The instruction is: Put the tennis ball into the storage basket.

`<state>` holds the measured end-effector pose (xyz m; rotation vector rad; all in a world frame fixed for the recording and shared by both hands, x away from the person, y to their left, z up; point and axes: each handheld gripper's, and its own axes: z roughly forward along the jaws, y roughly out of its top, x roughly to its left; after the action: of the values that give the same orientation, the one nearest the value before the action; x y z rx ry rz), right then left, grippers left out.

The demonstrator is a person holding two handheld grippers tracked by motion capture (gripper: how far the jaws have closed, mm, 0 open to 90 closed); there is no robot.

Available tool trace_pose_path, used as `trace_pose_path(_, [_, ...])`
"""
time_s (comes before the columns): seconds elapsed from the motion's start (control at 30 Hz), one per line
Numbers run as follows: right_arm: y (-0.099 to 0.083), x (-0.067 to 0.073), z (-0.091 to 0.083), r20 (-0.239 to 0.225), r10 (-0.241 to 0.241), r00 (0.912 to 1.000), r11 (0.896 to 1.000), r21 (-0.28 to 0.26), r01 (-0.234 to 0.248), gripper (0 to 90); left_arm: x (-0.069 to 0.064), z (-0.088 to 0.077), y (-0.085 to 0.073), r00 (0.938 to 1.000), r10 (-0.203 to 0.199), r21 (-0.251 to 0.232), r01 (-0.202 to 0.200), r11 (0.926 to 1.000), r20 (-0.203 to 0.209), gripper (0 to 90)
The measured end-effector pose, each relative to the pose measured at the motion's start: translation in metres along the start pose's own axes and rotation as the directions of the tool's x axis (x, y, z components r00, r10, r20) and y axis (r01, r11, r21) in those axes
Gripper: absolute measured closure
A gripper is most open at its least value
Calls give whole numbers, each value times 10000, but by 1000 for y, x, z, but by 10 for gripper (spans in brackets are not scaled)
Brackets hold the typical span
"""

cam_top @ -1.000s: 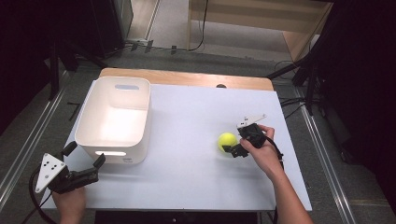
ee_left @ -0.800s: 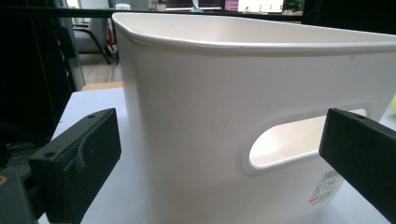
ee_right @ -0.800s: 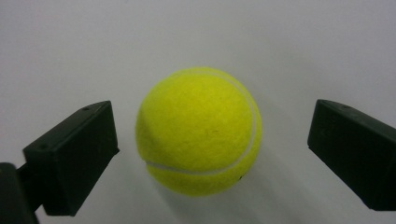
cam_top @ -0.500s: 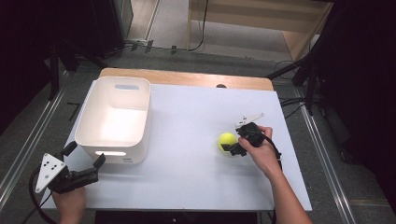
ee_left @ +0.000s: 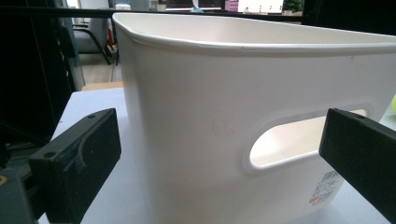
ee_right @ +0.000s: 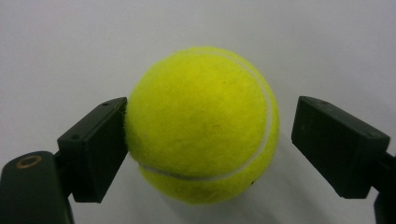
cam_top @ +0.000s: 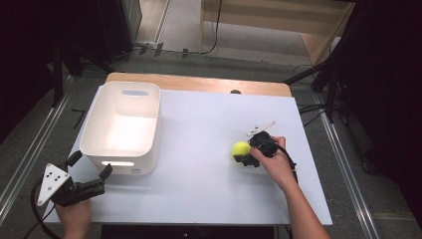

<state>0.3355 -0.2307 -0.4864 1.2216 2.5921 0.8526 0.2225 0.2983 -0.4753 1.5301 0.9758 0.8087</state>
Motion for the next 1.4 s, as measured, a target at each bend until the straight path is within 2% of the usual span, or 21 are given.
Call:
trace_pose_path(0.23, [1, 1, 4, -156, 79, 9998, 9999, 127, -77, 121, 0, 0, 0, 10000, -8, -19, 8, 10000, 10, 0])
trace_pose_path(0.57, [3, 2, 10, -389, -83, 9992, 9997, 238, 92, 130, 0, 0, 0, 10000, -2, -7, 2, 10000, 7, 0])
trace_pose_path(0.6, [3, 3, 11, -430, 40, 9991, 9995, 306, -26, 131, 0, 0, 0, 10000, -2, -6, 2, 10000, 8, 0])
trace_pose_path(0.8, [4, 3, 14, -654, -84, 9978, 9994, 337, 107, 161, 0, 0, 0, 10000, -9, -19, 9, 10000, 23, 0])
trace_pose_path(1.03, [4, 4, 16, -937, 8, 9956, 9996, 279, 18, 202, 0, 0, 0, 10000, 1, -10, -1, 10000, 12, 0])
trace_pose_path(1.4, [4, 4, 18, -1075, -50, 9942, 9997, 252, 77, 228, 0, 0, 0, 10000, 0, -22, 0, 10000, 22, 0])
